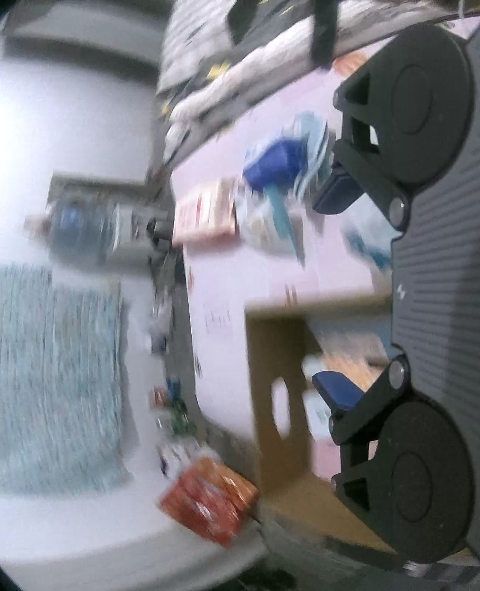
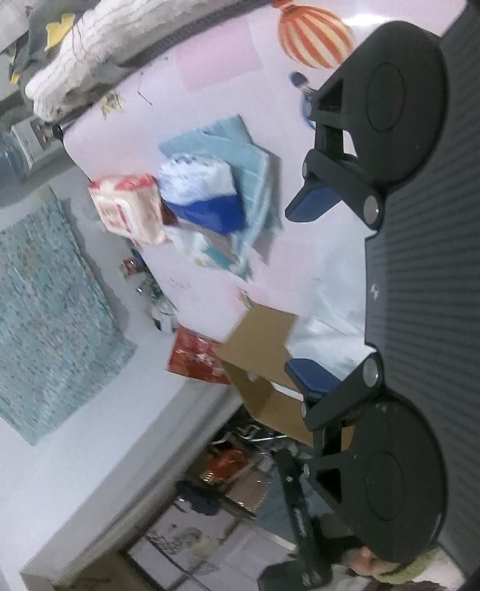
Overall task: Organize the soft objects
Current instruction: 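Move the left tool to the bed and grasp the blue-and-white wipes pack, then carry the wipes pack toward the box with the left tool while the right tool grasps the white printed bag, then lower the wipes pack and white bag into the box and open both tools, then move both tools back over the bed toward the blue towel, then grasp the blue towel with the right tool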
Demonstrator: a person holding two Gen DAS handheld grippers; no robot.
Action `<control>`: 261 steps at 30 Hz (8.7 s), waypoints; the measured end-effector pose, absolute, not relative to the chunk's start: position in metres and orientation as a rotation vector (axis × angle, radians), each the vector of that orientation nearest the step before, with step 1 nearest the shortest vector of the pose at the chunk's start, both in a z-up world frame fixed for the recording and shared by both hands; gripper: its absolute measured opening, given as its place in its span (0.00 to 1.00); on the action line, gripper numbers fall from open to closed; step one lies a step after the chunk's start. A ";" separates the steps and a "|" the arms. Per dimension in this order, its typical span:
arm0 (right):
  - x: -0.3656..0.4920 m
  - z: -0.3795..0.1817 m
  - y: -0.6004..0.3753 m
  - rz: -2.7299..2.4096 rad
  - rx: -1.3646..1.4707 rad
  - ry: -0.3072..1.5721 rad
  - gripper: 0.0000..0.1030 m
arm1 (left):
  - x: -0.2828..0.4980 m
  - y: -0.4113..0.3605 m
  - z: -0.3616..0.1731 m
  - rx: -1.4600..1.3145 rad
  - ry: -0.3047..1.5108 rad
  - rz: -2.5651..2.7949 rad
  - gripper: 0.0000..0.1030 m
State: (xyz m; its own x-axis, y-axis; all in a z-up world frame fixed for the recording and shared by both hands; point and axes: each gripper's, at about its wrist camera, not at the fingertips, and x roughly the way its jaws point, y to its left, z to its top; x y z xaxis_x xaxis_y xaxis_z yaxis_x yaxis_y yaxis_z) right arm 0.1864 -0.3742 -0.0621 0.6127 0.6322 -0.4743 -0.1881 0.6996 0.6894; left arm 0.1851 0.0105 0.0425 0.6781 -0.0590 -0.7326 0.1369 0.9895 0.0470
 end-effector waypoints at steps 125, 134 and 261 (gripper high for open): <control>0.204 0.039 -0.179 0.810 0.351 0.830 0.42 | 0.055 0.230 -0.023 -0.079 1.078 0.195 0.63; 0.147 0.002 -0.040 1.019 0.148 1.061 0.41 | 0.030 0.258 0.000 -0.178 0.935 0.287 0.65; 0.280 -0.137 -0.387 0.381 0.521 0.960 0.13 | 0.260 -0.097 -0.011 0.102 1.100 -0.299 0.66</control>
State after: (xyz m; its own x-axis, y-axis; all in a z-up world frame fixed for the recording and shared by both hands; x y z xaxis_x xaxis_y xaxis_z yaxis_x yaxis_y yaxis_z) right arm 0.2798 -0.3872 -0.1372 0.5238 0.5252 -0.6707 -0.0783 0.8137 0.5760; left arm 0.2604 -0.0965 -0.0113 0.4180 -0.1875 -0.8889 0.2884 0.9553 -0.0658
